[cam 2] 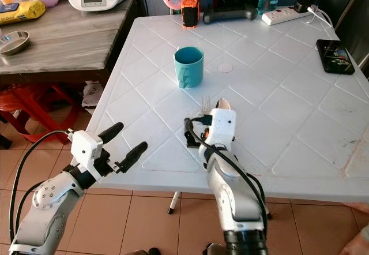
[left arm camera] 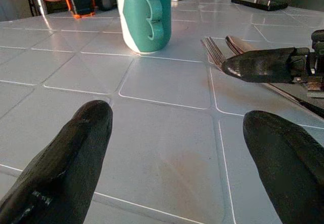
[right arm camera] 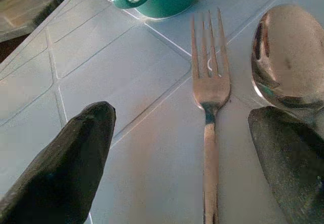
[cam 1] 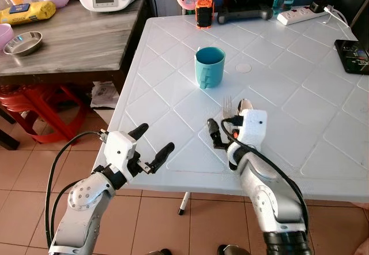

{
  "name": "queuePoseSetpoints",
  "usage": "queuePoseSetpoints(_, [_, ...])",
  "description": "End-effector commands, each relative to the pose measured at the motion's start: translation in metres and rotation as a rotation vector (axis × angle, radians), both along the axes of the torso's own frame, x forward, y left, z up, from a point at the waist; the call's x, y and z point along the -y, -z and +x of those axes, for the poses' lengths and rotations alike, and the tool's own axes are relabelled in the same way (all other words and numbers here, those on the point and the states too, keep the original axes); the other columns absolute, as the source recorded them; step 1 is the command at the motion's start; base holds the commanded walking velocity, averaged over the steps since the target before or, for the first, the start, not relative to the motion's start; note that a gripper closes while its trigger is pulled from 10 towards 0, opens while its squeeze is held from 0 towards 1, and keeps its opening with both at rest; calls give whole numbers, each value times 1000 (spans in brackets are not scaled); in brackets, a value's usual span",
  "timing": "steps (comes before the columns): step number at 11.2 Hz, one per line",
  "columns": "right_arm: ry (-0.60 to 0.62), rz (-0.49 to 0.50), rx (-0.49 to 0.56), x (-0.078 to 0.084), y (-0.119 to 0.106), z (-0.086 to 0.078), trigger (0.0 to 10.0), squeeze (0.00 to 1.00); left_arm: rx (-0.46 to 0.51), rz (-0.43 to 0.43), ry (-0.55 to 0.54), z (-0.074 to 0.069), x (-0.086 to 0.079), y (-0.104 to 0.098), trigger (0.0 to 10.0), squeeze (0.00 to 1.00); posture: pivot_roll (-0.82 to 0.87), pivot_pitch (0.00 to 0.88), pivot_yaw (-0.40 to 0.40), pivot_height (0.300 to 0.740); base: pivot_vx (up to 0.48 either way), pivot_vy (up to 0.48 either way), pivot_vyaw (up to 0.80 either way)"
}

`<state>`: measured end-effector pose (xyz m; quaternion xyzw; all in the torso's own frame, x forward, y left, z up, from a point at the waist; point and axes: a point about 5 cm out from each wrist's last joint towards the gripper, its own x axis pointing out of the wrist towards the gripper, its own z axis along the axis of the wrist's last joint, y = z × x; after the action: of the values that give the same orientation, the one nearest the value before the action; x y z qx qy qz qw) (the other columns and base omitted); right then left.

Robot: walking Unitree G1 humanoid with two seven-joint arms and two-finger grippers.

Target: Setting the table

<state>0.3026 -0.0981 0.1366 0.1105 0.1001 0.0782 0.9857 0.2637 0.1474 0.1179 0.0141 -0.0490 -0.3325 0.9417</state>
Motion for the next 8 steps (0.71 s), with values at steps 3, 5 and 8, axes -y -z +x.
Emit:
queuePoseSetpoints(3, [-37,-42,-84,-9,12,-1,0,0,-7,10,1,-2,0,3,10000,0,-35,160,103,740,0,0,0])
queuePoseSetpoints(5, [-59,-138,-174,-10,27,-5,0,0,-10,6,8,-2,3,4,10000,0,-41,158,99,740,0,0,0])
queuePoseSetpoints(8, [-59,-169,-202,-5,31,-3,0,0,-11,2,10,-1,5,4,10000,0,-41,156,98,740,0,0,0])
